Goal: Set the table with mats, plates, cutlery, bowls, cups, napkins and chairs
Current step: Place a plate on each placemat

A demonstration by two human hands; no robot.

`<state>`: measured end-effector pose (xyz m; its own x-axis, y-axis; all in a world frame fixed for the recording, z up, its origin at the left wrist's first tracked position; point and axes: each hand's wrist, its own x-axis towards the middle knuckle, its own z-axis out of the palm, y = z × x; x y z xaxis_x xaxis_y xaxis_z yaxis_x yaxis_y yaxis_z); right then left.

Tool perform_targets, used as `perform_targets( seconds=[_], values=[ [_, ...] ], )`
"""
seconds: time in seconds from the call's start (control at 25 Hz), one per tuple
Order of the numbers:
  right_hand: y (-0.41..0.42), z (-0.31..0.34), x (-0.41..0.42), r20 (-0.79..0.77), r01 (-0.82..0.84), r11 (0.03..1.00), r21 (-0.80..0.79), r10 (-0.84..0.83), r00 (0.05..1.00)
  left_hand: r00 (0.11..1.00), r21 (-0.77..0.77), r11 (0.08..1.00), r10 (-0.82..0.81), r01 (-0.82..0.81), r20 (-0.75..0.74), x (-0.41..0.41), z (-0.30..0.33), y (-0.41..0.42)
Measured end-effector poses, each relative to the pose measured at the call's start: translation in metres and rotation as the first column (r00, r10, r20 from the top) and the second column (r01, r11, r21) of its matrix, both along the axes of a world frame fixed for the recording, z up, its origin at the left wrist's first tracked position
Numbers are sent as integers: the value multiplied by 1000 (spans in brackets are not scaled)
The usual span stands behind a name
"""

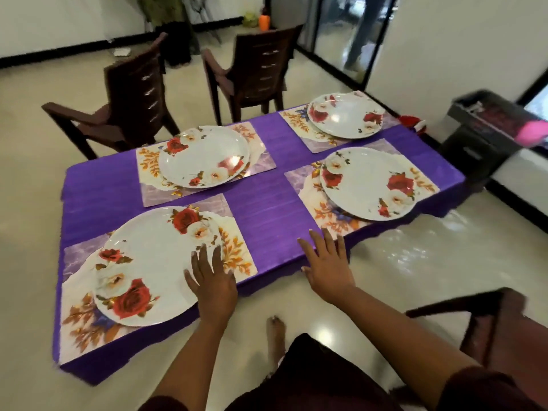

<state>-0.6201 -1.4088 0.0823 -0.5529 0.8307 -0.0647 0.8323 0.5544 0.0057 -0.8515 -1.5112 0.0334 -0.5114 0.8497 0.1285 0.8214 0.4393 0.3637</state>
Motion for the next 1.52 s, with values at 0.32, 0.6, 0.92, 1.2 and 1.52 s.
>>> perform_targets(
  seconds=[0.32,0.6,0.92,1.2,1.52],
  values=[
    [51,-2,138,-27,440,892,99,-440,898,919,37,919,-392,394,-37,117,4,121],
    [143,-9,268,-47,646,762,57,-644,764,766,66,765,-633,641,-113,256,0,273],
    [207,3,434,12,793,609,-10,-793,609,641,99,635,-767,766,-41,434,15,391],
    [264,21,510,-95,831,556,-9,-828,553,554,34,553,-828,832,-89,531,35,471],
    [387,19,618,-116,830,557,-34,-827,551,520,-48,528,-846,848,-117,633,25,589]
  ],
)
